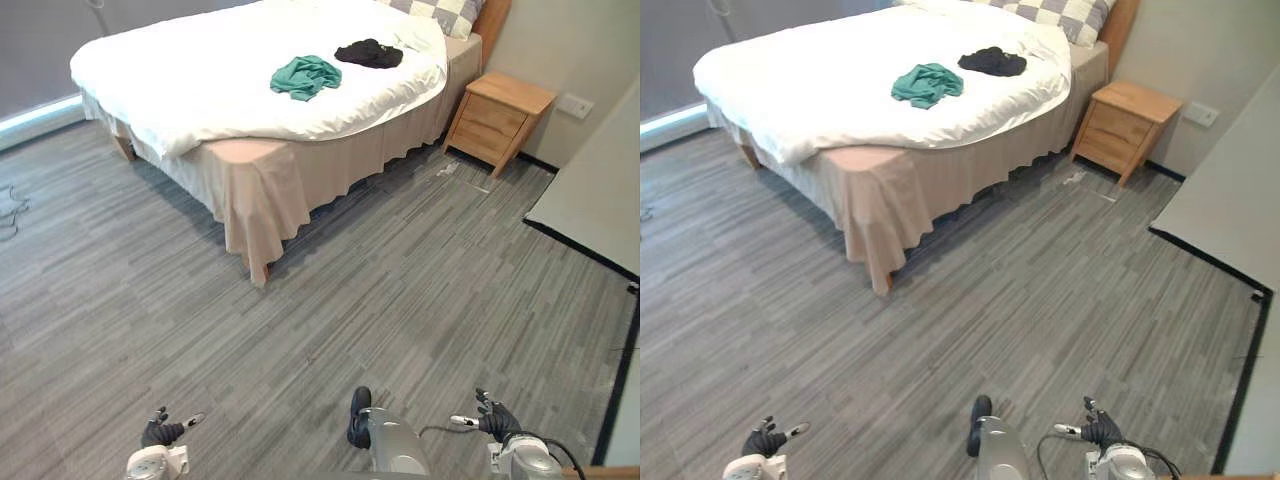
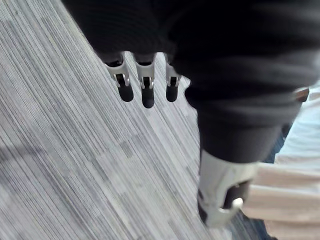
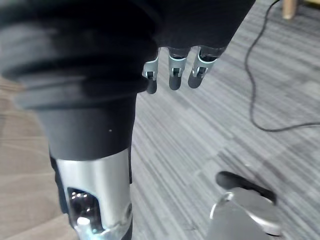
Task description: Tidy the bed and pick cloth on bed and put in laundry
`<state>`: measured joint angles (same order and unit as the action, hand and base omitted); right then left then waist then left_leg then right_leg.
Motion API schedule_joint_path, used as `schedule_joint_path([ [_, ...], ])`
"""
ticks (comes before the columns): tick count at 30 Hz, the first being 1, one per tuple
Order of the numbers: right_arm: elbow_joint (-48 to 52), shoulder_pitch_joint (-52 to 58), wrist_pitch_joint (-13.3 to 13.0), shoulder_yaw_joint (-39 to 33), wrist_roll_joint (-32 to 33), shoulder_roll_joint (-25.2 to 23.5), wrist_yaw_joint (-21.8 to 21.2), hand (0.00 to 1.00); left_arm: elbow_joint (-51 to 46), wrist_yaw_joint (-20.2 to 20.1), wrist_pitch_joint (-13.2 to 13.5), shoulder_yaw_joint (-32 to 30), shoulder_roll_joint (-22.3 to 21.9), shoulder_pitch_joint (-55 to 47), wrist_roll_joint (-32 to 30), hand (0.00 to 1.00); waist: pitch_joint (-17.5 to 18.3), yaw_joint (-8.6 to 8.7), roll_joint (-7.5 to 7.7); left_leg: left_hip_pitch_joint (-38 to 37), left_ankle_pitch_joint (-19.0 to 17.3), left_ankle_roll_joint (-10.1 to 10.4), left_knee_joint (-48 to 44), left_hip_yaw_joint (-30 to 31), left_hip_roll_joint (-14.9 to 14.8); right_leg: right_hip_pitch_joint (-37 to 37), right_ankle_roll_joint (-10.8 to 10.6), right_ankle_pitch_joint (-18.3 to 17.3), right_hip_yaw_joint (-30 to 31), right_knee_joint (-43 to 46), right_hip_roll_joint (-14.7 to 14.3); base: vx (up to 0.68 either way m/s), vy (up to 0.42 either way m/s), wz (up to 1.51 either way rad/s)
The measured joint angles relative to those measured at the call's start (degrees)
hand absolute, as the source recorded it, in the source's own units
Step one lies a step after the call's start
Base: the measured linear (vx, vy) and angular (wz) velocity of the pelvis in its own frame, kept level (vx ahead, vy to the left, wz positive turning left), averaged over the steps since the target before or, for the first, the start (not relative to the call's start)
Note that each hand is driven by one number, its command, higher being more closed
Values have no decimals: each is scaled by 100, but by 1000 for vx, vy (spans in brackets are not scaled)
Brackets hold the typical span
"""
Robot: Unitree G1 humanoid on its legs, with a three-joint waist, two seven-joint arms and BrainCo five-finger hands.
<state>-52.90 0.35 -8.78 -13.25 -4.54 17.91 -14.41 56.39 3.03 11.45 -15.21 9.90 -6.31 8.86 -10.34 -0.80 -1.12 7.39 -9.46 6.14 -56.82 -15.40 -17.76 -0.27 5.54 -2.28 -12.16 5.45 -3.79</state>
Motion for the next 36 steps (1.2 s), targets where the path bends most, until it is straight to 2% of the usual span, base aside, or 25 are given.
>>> schedule_joint_path([
  [2, 236, 98, -28, 133, -6, -6, -105, 0, -159, 7, 46, 101, -6, -52, 155, 0, -18, -69, 13, 407, -95, -120, 914, -833, 150, 687, -5, -38, 132, -435, -129, 570, -178, -59],
  [4, 534, 147, -45, 322, -4, 32, -198, 0, -293, 9, 69, 113, -56, -7, 205, 0, -40, -70, 59, 664, 56, -254, 2023, -1293, 334, 960, 42, -167, 188, -554, -166, 573, -157, -51],
  [6, 994, 368, 22, 500, 9, 24, -380, 0, -633, 18, 63, 46, -134, -64, 243, 0, -80, -175, 97, 878, 742, -489, 3775, -1578, 651, 1534, -134, -464, 358, -629, -262, 577, -64, -51],
  [8, 1112, 533, 46, 523, 11, 34, -486, 0, -759, 16, 60, 23, -137, -113, 244, 0, -72, -220, 110, 947, 968, -671, 4117, -1575, 761, 1807, -149, -737, 408, -577, -306, 513, 52, -37],
  [9, 1152, 684, 36, 523, 16, 100, -599, 0, -815, 10, 60, -31, -139, -227, 256, 0, -41, -243, 105, 976, 1088, -899, 4315, -1686, 857, 2131, -164, -1179, 467, -426, -325, 655, 118, -40],
  [11, 1112, 784, 22, 522, 16, 225, -699, 0, -813, 9, 50, -113, -148, -356, 268, 0, 133, -233, 84, 1028, 1103, -1073, 4488, -1902, 995, 2340, -238, -1608, 502, -285, -324, 642, 144, -34],
  [12, 799, 770, -32, 520, 17, 263, -709, 0, -700, 16, 23, -147, -117, -361, 384, 0, 261, -233, 128, 982, 1481, -1638, 4553, -1813, 1188, 2320, -403, -1829, 503, 152, -270, 726, 150, 12],
  [13, 377, 715, -68, 531, 12, 246, -736, 0, -436, 16, 0, -164, -73, -251, 492, 0, 347, -147, 339, 840, 1439, -1873, 4577, -1768, 1521, 1927, -551, -1891, 253, 1260, 39, 732, 142, 34],
  [14, 212, 665, -102, 528, 6, 267, -757, 0, -372, 15, 9, -154, -73, -202, 490, 0, 363, -132, 380, 783, 1345, -1971, 4644, -1647, 1601, 1592, -666, -1827, 105, 1998, 166, 707, 137, 72],
  [15, -123, 461, -177, 525, -12, 284, -763, 0, -203, 18, 18, -125, -30, -118, 489, 0, 309, -61, 407, 593, 1199, -1819, 4799, -1354, 1762, 767, -961, -1105, -166, 3809, 510, 669, 153, 70],
  [16, -229, 385, -244, 556, -62, 274, -768, 0, -82, 30, 15, -29, 64, -97, 490, 0, 280, 12, 422, 395, 1097, -1661, 4850, -1160, 1846, 417, -817, -1067, -203, 4544, 662, 646, 144, 113],
  [17, -222, 324, -382, 564, -219, 244, -768, 0, 69, 27, 15, 120, 238, -98, 490, 0, 187, 91, 379, -52, 870, -1540, 4878, -796, 1923, 130, -826, -1426, -78, 4753, 702, 721, 92, 118],
  [20, -137, 296, -545, 565, -220, 222, -730, 0, 37, 20, 62, 87, 408, 0, 499, 0, 87, 164, 185, -694, 494, -1352, 4882, -61, 1873, -287, -879, -1703, 201, 3685, 643, 541, -38, 132],
  [22, 167, 328, -444, 576, -194, 97, -712, 0, -89, 19, 57, 27, 445, 118, 545, 0, 46, 157, 114, -996, 275, -1201, 4919, 499, 1771, -712, -945, -1532, 511, 2582, 543, 533, -191, 152],
  [23, 509, 330, -259, 655, -129, -80, -689, 0, -228, 7, 42, -106, 435, 159, 538, 0, 50, 154, 151, -1145, 79, -1027, 4938, 841, 1692, -951, -1088, -1051, 817, 1510, 497, 601, -306, 147],
  [24, 695, 335, -152, 709, -2, -215, -681, 0, -310, 8, 22, -223, 398, 159, 538, 0, 101, 136, 285, -1180, -76, -904, 4867, 881, 1702, -1059, -1246, -622, 1097, 805, 552, 625, -346, 148],
  [25, 763, 323, -134, 740, 44, -277, -677, 0, -365, 10, 6, -293, 371, 154, 537, 0, 124, 102, 411, -1168, -176, -841, 4756, 883, 1731, -1085, -1331, -350, 1250, 528, 623, 485, -297, 111],
  [26, 843, 326, -117, 770, 69, -329, -678, 0, -408, 15, -3, -371, 342, 150, 537, 0, 151, 63, 574, -1140, -345, -729, 4562, 883, 1806, -1063, -1286, -188, 1397, 369, 756, 625, -436, 123],
  [27, 915, 287, -75, 768, 137, -311, -649, 0, -376, 50, -52, -426, 133, 189, 545, 0, 87, 31, 595, -1129, -647, -463, 4024, 862, 1719, -935, -859, 422, 1196, 585, 885, 607, -396, 131],
  [28, 916, 257, -36, 747, 202, -299, -600, 0, -365, 52, -67, -400, -53, 163, 567, 0, 70, 34, 367, -1102, -710, -382, 3729, 788, 1524, -784, -796, 199, 931, 653, 836, 654, -387, 178],
  [30, 920, 124, 63, 669, 228, -221, -521, 0, -387, 2, -58, -337, -369, 105, 652, 0, -39, 18, 9, -72, -371, -113, 1303, 334, 776, -14, -665, -211, 266, 399, 771, 489, -240, 161],
  [31, 920, 80, 61, 673, 226, -235, -509, 0, -385, -1, -59, -342, -381, -15, 656, 0, -38, -25, -35, 78, -346, -116, 866, 75, 460, 244, -668, -297, 121, 334, 736, 400, -203, 84],
  [33, 933, 56, 19, 669, 213, -281, -473, 0, -385, -14, -57, -319, -380, -194, 661, 0, -21, -92, -72, 96, -346, -124, 812, -425, 48, 584, -628, -406, -99, 245, 757, 356, -148, 32],
  [34, 947, -47, -41, 665, 166, -295, -451, 0, -385, -76, -46, -281, -395, -227, 726, 0, -8, -168, -85, 49, -311, -181, 1369, -900, -190, 812, -670, -447, -213, 90, 784, 353, -111, 21],
  [36, 934, -160, -63, 654, 5, -302, -373, 0, -383, -111, -19, -272, -417, -209, 809, 0, 31, -177, -65, 37, -119, -271, 2461, -1158, -169, 849, -687, -454, -292, 28, 838, 374, -4, 15],
])
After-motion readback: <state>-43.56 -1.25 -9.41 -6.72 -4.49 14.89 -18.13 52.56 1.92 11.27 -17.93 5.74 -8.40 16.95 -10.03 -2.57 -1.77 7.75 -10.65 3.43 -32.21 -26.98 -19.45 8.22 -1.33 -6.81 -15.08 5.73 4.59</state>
